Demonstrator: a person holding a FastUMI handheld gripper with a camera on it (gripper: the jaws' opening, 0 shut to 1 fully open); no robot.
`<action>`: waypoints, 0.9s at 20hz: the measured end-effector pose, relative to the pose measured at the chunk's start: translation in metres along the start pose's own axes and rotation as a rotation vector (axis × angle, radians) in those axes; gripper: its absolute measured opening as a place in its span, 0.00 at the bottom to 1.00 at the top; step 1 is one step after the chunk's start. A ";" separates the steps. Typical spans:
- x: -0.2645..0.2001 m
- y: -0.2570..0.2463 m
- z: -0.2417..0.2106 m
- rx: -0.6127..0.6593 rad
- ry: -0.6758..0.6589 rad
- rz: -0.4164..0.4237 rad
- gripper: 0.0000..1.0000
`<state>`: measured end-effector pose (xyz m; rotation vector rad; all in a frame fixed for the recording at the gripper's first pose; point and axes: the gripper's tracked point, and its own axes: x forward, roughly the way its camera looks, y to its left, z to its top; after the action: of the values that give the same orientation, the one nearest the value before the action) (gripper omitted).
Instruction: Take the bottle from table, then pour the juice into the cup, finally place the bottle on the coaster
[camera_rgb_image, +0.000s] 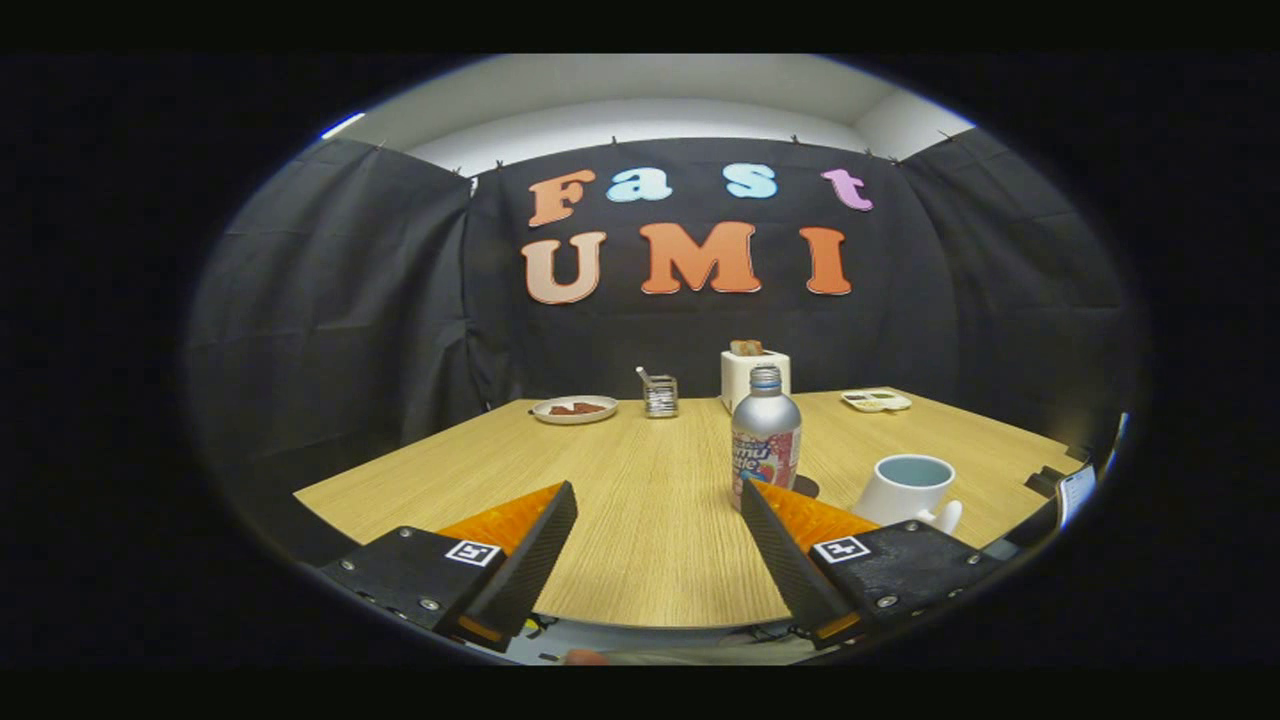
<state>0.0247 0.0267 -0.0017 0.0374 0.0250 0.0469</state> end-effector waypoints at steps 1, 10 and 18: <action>0.000 -0.003 0.000 -0.002 0.002 -0.007 0.98; -0.001 -0.013 0.001 0.023 0.005 -0.035 0.98; -0.005 -0.013 0.002 0.020 0.006 -0.038 0.98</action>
<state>0.0206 0.0138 -0.0004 0.0569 0.0325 0.0088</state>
